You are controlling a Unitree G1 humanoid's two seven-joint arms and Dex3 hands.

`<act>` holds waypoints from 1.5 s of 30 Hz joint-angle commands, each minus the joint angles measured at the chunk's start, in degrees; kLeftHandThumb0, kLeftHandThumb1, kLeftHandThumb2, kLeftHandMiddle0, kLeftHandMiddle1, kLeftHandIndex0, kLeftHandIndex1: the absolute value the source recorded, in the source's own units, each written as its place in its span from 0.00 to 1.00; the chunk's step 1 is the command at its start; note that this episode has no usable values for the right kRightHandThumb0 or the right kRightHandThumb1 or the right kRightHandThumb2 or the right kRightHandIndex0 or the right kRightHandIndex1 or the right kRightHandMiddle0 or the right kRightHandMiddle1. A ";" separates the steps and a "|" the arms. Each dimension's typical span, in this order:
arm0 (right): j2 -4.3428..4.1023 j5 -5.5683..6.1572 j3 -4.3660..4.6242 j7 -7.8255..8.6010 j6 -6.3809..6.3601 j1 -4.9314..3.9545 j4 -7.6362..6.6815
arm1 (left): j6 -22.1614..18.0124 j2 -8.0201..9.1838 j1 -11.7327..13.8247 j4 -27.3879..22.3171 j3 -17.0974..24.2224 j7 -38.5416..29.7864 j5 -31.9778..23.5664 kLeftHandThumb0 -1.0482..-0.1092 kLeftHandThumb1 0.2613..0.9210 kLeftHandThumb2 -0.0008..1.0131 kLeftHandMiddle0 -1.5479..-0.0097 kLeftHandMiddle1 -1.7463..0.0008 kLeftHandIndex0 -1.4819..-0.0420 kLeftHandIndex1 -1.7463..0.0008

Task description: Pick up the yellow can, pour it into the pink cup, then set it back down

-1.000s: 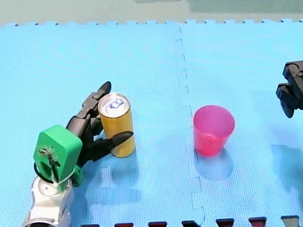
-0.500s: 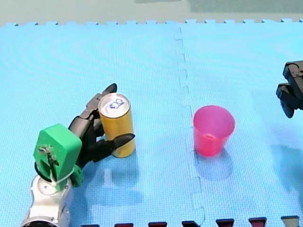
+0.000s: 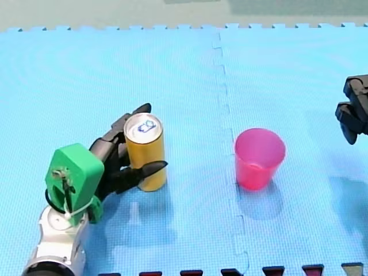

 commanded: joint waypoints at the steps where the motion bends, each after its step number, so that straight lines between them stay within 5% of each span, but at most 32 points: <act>1: -0.07 -0.04 -0.03 -0.18 -0.39 0.10 -0.12 | 1.01 -0.42 -0.62 -0.04 0.02 0.98 0.05 0.40 0.65 0.00 0.55 0.96 0.59 0.97; 5: 0.05 0.07 -0.11 -0.21 -0.72 0.28 -0.11 | 0.74 -1.21 -0.31 -0.82 -0.10 9.48 2.55 0.61 0.70 0.01 0.26 0.95 0.32 0.97; 8: 0.04 0.14 -0.18 -0.21 -1.05 0.37 -0.14 | -0.03 -1.65 -0.02 -1.01 -0.16 14.32 4.10 0.66 0.80 0.01 0.13 0.95 0.20 0.98; 34: 0.21 0.06 -0.03 -0.48 -0.71 -0.33 -0.04 | 3.43 -0.66 -0.53 -4.31 0.66 14.79 2.65 0.74 0.83 0.00 0.12 0.99 0.18 1.00; 45: 0.48 -0.22 0.28 -1.01 -0.14 -0.58 0.13 | 0.80 -2.13 -0.78 -13.99 0.21 13.80 1.59 0.73 0.83 0.00 0.11 0.99 0.19 1.00</act>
